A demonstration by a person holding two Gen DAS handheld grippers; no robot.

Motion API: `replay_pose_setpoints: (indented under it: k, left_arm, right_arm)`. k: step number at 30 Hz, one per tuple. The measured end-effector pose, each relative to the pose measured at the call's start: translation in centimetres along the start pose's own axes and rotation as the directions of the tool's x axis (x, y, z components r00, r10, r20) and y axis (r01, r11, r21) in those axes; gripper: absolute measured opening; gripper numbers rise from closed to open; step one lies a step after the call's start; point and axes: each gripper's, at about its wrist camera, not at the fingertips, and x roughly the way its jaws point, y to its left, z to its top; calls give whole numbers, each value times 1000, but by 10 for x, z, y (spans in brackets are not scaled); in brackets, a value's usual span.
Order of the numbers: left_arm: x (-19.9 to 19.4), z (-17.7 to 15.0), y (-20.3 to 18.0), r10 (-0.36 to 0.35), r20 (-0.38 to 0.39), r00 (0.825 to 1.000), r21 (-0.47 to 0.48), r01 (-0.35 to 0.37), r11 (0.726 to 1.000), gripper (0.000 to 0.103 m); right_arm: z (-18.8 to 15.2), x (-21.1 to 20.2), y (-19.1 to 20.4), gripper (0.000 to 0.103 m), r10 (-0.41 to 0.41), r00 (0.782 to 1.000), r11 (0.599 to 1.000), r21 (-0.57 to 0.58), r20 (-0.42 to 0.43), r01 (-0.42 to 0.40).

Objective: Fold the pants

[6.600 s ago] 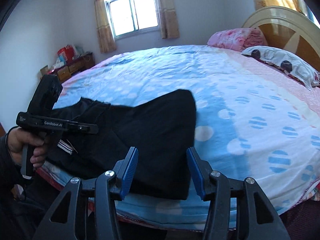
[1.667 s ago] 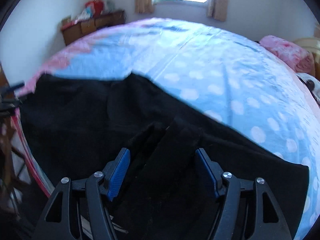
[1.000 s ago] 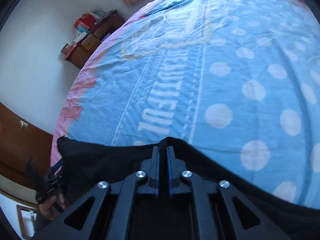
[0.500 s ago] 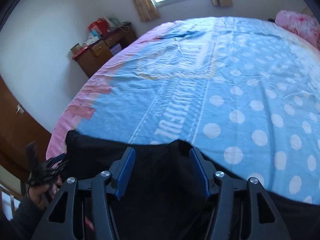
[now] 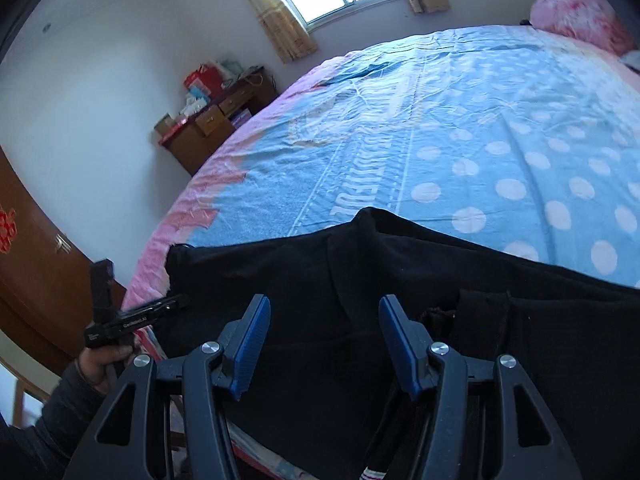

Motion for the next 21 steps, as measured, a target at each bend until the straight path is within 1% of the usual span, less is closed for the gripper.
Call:
replay_pose_setpoints:
  k: [2,3,6,9,10,12,13,14,15,17,18,19,21]
  left_arm:
    - [-8,-1,0,-27,17,999,-17,27,999,18]
    - [-12,-1,0,-38,28,999,-31,39,999,17]
    - [-26,0,-10,-45,62,997,-33,47,998,15]
    - [-42,3,-25,-96,97,991,-49,102,994,14]
    - [-50,5,-33,-138,107,985,-56,145,988,14]
    - [-64,8,-51,-214,122,969,-46,221,974,14]
    - [-71,10,-65,-255,126,959,-33,261,965,14]
    - [-77,13,-80,-296,124,947,-18,300,954,13]
    - [-81,15,-93,-325,124,937,-3,328,945,12]
    - [-90,22,-130,-391,121,912,52,388,920,12]
    - [-91,26,-143,-412,119,904,70,406,911,12]
    - [-91,32,-164,-441,108,891,104,431,896,12]
    - [-89,37,-197,-480,87,873,155,464,872,12]
  right_arm:
    - [-1,-8,-3,58,-6,1000,1000,10,22,6]
    - [-3,-13,-5,58,-8,999,1000,23,34,7]
    - [-7,-24,-16,58,-17,998,998,68,58,13]
    - [-12,-37,-28,58,-25,996,993,119,86,15]
    - [-14,-41,-31,58,-34,995,991,130,94,22]
    - [-17,-52,-39,58,-68,991,987,154,114,50]
    - [-19,-57,-43,58,-90,988,984,164,122,70]
    - [-21,-65,-49,58,-125,983,978,180,131,101]
    - [-23,-69,-55,58,-143,980,975,191,138,116]
    - [-28,-83,-68,58,-180,970,964,224,160,142]
    - [-31,-91,-74,58,-201,964,958,241,173,157]
    - [-32,-97,-79,58,-217,959,953,251,183,168]
    - [-37,-111,-87,58,-237,949,947,266,206,178]
